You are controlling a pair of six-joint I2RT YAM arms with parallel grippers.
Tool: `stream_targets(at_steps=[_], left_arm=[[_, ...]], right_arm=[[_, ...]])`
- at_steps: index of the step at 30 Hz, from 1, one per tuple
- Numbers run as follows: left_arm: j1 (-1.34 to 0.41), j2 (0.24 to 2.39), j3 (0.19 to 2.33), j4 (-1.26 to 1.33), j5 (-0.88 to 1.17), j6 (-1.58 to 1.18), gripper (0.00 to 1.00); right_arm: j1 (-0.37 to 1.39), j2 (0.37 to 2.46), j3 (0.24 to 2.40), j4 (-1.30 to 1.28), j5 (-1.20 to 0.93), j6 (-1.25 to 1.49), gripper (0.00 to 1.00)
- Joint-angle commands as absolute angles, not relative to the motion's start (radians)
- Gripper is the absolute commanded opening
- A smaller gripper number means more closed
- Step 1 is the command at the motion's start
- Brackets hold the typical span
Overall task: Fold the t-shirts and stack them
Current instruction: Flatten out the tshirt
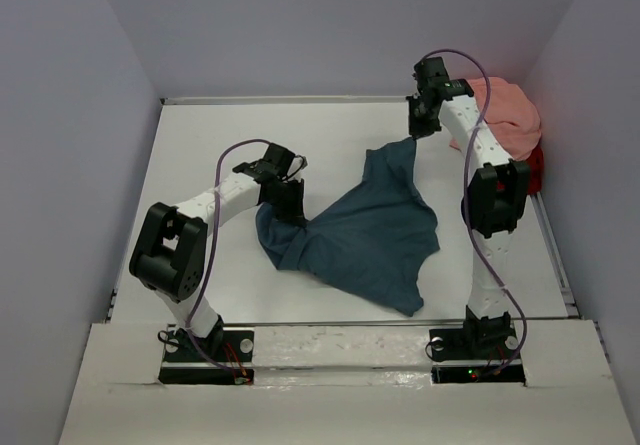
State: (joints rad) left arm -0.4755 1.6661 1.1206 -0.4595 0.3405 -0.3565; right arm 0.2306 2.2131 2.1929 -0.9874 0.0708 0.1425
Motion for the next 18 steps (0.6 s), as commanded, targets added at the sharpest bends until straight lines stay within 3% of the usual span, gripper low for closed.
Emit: stream_targets(at_steps=[1,18], left_arm=[[-0.471,1.663,1.143,-0.485,0.354,-0.334,0.00],[-0.466,1.595,1.100,-0.528,0.341,-0.339,0.00]], right_arm=[[0.236,2.230,2.198,-0.991,0.098,0.146,0.00],[0.169,2.439,2.264,-0.839,0.169,0.130,0.00]])
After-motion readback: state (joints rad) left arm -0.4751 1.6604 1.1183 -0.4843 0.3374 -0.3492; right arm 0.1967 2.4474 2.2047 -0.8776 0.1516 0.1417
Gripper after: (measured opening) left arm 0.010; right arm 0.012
